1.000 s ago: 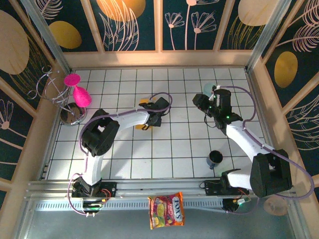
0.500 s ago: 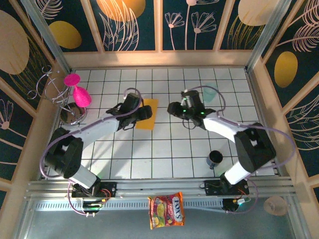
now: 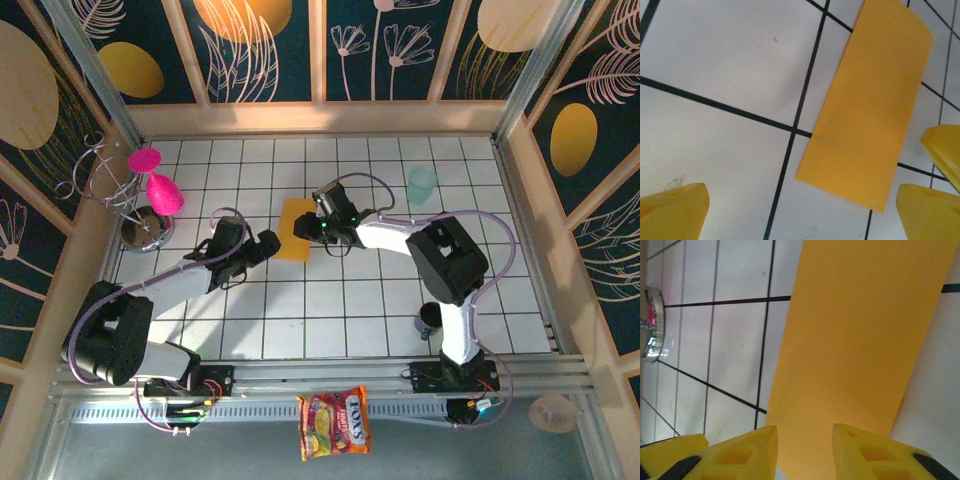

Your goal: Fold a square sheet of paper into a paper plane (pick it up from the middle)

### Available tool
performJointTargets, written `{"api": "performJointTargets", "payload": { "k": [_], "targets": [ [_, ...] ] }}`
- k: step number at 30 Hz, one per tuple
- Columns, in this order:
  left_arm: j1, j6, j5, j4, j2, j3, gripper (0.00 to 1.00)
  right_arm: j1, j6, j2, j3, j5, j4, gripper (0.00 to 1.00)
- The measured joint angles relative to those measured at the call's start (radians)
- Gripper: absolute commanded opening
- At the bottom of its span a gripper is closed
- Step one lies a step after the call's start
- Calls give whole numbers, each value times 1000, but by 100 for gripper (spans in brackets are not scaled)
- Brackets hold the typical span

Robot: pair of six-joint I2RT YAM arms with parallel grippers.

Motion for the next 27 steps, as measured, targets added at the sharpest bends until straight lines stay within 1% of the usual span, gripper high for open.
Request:
{"api": "performJointTargets", "payload": {
  "k": [8, 12, 14, 17, 21, 24, 27],
  "targets": [
    [4, 2, 72, 35, 40, 10, 99, 0, -38, 81, 61, 1, -91, 35],
    [4, 14, 109, 35, 64, 26, 99, -8, -93, 86, 82, 1, -141, 34],
    [4, 26, 129, 35, 78, 40, 97, -11, -130, 85, 82, 0, -155, 34],
    [4, 37, 170, 35, 94, 60, 89, -19, -188, 68, 60, 0, -164, 33],
    [4, 35, 238, 43, 112, 69, 73, -46, -251, 6, -14, -12, -185, 33],
    [3, 19, 288, 56, 123, 67, 64, -64, -261, -32, -56, -35, -190, 33],
    [3, 1, 318, 69, 124, 56, 58, -68, -230, -78, -98, -61, -171, 33]
  ]
}}
